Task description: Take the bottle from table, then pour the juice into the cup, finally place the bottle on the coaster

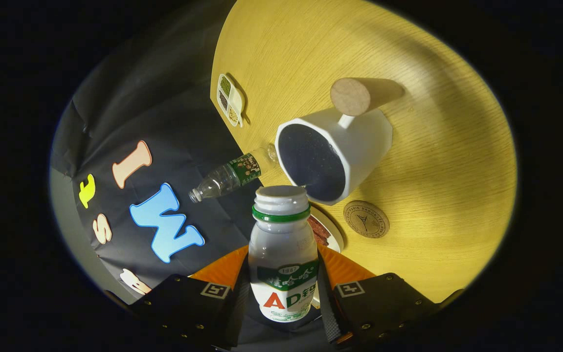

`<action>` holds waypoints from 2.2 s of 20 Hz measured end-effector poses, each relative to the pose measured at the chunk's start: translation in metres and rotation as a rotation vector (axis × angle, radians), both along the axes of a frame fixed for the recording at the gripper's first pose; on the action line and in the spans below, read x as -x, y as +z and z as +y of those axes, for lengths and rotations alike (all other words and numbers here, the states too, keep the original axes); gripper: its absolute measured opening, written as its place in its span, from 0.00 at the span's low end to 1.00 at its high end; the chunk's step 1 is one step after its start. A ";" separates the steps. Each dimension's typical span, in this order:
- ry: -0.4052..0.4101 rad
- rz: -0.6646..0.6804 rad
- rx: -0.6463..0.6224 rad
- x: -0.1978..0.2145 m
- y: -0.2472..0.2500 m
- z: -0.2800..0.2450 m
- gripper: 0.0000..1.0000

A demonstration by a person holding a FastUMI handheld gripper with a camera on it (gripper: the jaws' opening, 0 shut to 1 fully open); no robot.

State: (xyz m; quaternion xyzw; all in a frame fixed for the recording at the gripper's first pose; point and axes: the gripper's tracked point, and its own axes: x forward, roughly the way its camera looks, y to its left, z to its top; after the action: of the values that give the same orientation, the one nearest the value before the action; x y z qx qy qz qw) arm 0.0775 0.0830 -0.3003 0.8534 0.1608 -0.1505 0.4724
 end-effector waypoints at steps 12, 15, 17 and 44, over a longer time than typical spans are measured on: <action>-0.001 0.006 0.007 0.001 -0.001 0.001 0.64; 0.003 0.002 0.020 0.000 -0.001 -0.001 0.64; 0.004 0.001 0.023 0.001 -0.002 -0.001 0.64; 0.386 -0.146 0.750 0.012 0.004 0.044 0.64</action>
State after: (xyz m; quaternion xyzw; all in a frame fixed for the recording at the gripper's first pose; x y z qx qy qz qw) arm 0.0651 0.1275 -0.2961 0.5853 0.2181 -0.0464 0.7796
